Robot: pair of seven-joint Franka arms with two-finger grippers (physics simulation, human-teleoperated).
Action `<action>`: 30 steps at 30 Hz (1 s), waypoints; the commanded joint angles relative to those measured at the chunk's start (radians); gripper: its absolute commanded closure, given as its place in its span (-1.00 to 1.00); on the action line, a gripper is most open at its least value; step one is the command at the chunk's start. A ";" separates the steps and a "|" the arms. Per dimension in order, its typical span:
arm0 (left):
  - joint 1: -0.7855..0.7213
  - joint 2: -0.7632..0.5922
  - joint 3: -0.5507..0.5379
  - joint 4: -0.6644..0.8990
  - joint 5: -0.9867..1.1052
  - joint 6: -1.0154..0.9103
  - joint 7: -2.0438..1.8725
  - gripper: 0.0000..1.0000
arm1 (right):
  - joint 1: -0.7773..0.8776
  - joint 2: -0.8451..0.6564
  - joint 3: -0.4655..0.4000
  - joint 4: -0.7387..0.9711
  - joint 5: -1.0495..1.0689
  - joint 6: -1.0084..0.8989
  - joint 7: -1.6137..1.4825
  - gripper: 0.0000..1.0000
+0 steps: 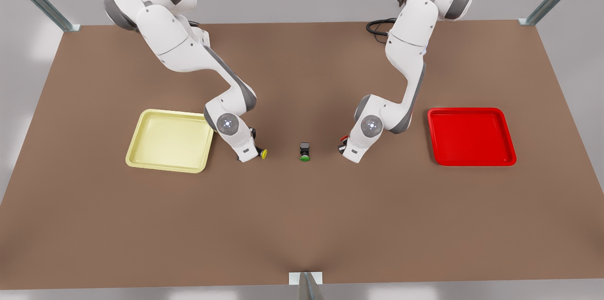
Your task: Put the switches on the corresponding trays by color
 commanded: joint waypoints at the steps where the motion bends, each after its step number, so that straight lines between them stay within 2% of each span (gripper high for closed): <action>1: 0.000 0.000 0.000 0.001 0.001 0.000 0.000 -0.10 | 0.001 -0.002 0.000 -0.001 -0.002 -0.002 0.001 -0.01; 7: 0.000 -0.006 0.000 0.004 0.001 -0.009 0.002 -0.08 | -0.014 -0.108 -0.028 -0.054 -0.014 -0.045 -0.009 -0.01; 11: 0.000 -0.006 0.000 0.005 0.001 -0.011 0.002 -0.05 | -0.105 -0.232 -0.037 -0.183 -0.023 -0.045 -0.086 -0.01; 14: 0.001 -0.002 0.000 0.004 0.001 -0.006 0.002 -0.05 | -0.188 -0.292 -0.078 -0.269 -0.034 -0.043 -0.224 -0.02; 19: 0.001 0.003 -0.001 0.004 0.001 -0.003 0.002 -0.05 | -0.329 -0.413 -0.080 -0.426 -0.118 -0.035 -0.296 -0.02; 22: 0.001 0.003 -0.001 0.004 0.001 -0.003 0.002 -0.04 | -0.366 -0.414 -0.080 -0.436 -0.147 -0.035 -0.310 -0.04; 23: 0.001 -0.002 0.000 0.005 0.001 -0.009 0.002 -0.05 | -0.366 -0.414 -0.080 -0.436 -0.147 -0.035 -0.310 -0.08; 24: 0.001 -0.009 0.002 0.008 0.001 -0.017 0.003 -0.04 | -0.366 -0.414 -0.080 -0.436 -0.147 -0.035 -0.310 -0.22; 25: 0.001 -0.020 0.005 0.008 0.001 -0.020 0.005 -0.04 | -0.366 -0.414 -0.080 -0.436 -0.147 -0.035 -0.310 -0.52; 26: 0.003 -0.041 0.013 0.010 0.001 -0.054 0.006 -0.04 | -0.369 -0.413 -0.088 -0.436 -0.147 -0.035 -0.310 -0.71; 28: 0.005 -0.060 0.029 0.010 0.001 -0.075 0.021 -0.04 | -0.369 -0.410 -0.091 -0.435 -0.147 -0.035 -0.310 -0.87; 30: 0.005 -0.094 0.085 0.011 0.001 -0.138 0.096 -0.04 | -0.369 -0.410 -0.092 -0.435 -0.147 -0.035 -0.312 -0.87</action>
